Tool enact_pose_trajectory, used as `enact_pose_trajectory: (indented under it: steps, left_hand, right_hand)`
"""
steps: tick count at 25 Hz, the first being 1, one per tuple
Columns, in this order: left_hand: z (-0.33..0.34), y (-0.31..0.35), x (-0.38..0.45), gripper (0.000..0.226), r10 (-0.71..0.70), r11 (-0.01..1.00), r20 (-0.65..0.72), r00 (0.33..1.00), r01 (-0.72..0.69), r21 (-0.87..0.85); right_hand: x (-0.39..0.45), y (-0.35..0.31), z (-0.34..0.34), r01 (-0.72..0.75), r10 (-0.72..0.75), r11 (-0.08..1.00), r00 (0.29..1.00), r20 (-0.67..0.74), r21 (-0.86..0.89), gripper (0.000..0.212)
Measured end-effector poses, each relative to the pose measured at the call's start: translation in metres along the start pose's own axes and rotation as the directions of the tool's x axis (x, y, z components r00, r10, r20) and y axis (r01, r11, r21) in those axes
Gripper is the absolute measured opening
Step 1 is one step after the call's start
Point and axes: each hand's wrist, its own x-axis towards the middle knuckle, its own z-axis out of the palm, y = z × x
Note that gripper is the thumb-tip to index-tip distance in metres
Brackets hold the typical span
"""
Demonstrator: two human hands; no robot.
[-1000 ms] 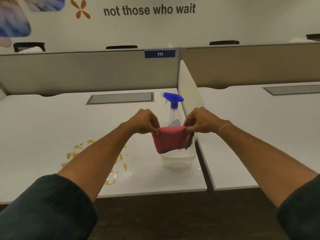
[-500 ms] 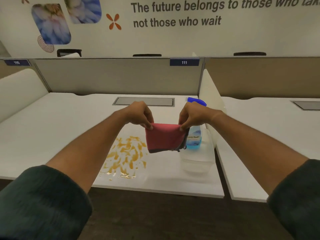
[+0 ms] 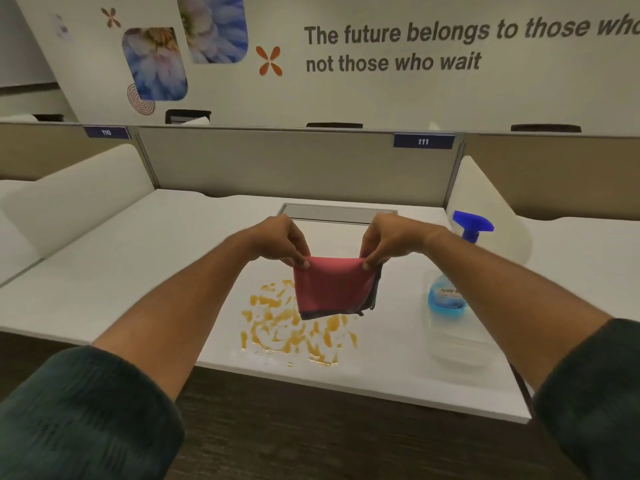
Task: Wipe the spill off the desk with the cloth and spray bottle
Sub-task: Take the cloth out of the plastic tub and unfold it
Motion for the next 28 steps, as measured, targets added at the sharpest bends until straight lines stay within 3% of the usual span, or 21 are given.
enact_pose_trajectory:
  steps: [10, 17, 22, 28]
  left_hand:
    - [-0.064, -0.082, -0.02, 0.013, 0.059, 0.98, 0.065, 0.996, -0.046, -0.193]
    - [-0.076, -0.091, -0.001, 0.014, 0.061, 0.97, 0.087, 0.994, -0.038, -0.242]
    - [-0.075, -0.082, 0.026, 0.008, -0.014, 0.96, 0.042, 0.999, 0.026, -0.28]
    - [-0.073, -0.074, 0.058, 0.018, -0.151, 0.934, -0.057, 0.987, 0.123, -0.335]
  right_hand:
    - [0.056, -0.065, 0.055, -0.064, 0.07, 0.978, 0.997, -0.022, 0.2, 0.016]
    - [0.079, -0.067, 0.079, -0.093, 0.11, 0.975, 0.991, -0.071, 0.204, 0.014]
    - [0.102, -0.064, 0.076, -0.063, 0.076, 0.995, 0.98, -0.186, 0.071, 0.018]
    - [0.116, -0.074, 0.064, 0.078, -0.024, 0.891, 0.992, -0.125, 0.448, 0.032]
